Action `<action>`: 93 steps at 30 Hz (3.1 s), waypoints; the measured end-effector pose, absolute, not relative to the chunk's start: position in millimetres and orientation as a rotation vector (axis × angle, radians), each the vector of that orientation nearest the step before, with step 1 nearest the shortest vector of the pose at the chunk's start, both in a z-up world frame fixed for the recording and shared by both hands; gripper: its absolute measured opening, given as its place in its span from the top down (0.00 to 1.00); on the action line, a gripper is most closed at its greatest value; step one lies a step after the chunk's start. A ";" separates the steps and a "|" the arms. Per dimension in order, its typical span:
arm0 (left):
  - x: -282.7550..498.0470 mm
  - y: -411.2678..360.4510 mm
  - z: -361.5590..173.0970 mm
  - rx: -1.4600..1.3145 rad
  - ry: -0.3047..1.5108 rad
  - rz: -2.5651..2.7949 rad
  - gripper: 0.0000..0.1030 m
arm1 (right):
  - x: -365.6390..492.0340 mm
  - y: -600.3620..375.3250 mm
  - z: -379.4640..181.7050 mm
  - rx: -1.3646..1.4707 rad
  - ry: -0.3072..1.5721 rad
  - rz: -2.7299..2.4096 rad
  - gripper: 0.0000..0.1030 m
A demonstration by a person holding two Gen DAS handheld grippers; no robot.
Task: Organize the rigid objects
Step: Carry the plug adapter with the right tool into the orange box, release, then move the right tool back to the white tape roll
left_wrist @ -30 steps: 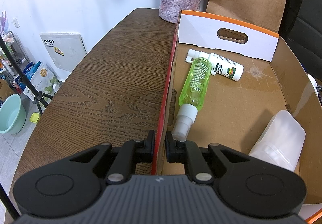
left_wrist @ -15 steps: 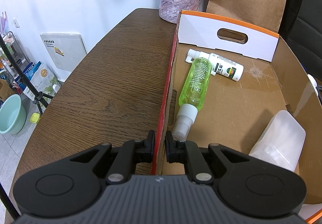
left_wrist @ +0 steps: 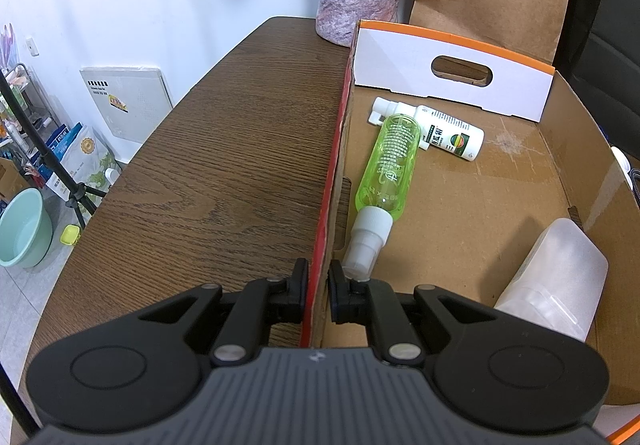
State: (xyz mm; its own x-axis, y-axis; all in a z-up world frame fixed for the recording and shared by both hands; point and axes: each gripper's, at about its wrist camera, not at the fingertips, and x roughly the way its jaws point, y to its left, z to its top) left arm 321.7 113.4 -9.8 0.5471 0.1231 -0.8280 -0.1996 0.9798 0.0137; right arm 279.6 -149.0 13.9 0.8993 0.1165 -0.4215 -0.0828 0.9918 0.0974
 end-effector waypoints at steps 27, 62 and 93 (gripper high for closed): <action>322.3 110.9 -10.9 -0.076 0.973 0.193 0.89 | 315.4 -38.3 27.6 -0.048 0.498 0.330 0.60; 322.5 111.0 -10.8 -0.076 0.974 0.193 0.89 | 325.2 -55.4 26.4 -0.032 0.524 0.246 0.00; 323.0 111.3 -10.6 -0.080 0.975 0.190 0.89 | 349.8 -217.3 12.1 0.039 0.567 -0.011 0.00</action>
